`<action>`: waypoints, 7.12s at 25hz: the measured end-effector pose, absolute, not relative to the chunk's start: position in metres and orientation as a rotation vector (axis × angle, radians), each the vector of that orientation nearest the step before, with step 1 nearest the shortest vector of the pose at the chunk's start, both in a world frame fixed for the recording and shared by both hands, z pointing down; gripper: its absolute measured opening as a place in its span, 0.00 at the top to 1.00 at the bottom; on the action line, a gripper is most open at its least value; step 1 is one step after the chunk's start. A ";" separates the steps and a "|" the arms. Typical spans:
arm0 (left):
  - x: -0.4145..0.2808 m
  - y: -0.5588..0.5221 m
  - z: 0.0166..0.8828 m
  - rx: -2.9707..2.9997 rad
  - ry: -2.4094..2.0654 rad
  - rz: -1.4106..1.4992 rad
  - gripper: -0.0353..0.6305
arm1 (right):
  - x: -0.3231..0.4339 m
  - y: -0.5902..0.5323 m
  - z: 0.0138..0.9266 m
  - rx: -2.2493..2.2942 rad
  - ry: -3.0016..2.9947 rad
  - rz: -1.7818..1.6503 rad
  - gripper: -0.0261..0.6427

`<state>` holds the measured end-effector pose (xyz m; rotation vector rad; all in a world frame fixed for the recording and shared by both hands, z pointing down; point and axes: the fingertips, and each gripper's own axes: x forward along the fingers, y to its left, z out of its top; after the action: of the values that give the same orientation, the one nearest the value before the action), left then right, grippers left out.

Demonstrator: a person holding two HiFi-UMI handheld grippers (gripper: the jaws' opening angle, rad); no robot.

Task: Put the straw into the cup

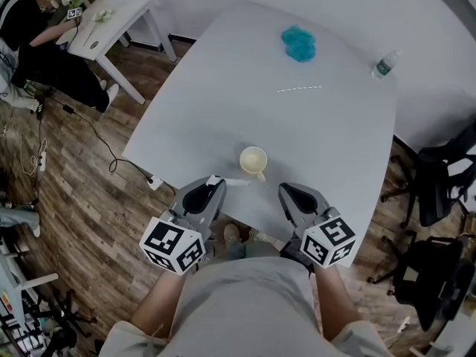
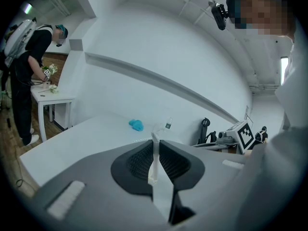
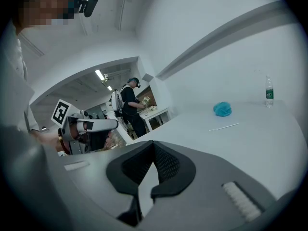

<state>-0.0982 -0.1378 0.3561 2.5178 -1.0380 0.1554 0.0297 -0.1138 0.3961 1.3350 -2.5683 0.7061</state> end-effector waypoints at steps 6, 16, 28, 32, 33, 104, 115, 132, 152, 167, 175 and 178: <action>-0.091 -0.159 0.366 2.511 -1.030 0.173 0.86 | 0.036 -0.126 0.405 1.327 -2.552 0.731 0.95; -0.080 -0.188 0.387 2.454 -1.023 0.178 0.86 | 0.042 -0.139 0.419 1.312 -2.521 0.770 0.95; -0.079 -0.208 0.422 2.363 -1.021 0.201 0.86 | 0.049 -0.150 0.435 1.310 -2.508 0.806 0.95; -0.076 -0.215 0.433 2.335 -1.018 0.202 0.86 | 0.052 -0.150 0.440 1.304 -2.498 0.827 0.95; -0.076 -0.217 0.435 2.327 -1.019 0.202 0.86 | 0.052 -0.149 0.443 1.298 -2.492 0.833 0.95; -0.051 -0.238 0.521 2.247 -1.010 0.396 0.73 | 0.054 -0.148 0.485 1.233 -2.452 0.966 0.95; -0.058 -0.230 0.515 2.246 -1.029 0.382 0.70 | 0.053 -0.147 0.480 1.224 -2.466 0.947 0.95; -0.072 -0.176 0.458 2.335 -1.063 0.307 0.92 | 0.048 -0.132 0.436 1.243 -2.526 0.791 0.95; -0.084 -0.103 0.406 2.462 -1.052 0.358 0.92 | 0.038 -0.095 0.404 1.276 -2.558 0.702 0.95; -0.088 -0.106 0.398 2.446 -1.072 0.326 0.92 | 0.033 -0.096 0.393 1.242 -2.577 0.658 0.95; -0.087 -0.107 0.394 2.454 -1.077 0.325 0.92 | 0.031 -0.095 0.390 1.231 -2.589 0.650 0.95; -0.086 -0.105 0.394 2.454 -1.072 0.326 0.92 | 0.030 -0.093 0.391 1.224 -2.587 0.650 0.95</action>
<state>-0.0857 -0.1049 0.3941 2.4536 -1.0724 0.3263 0.0298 -0.0935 0.3911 1.2243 -2.5869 0.6499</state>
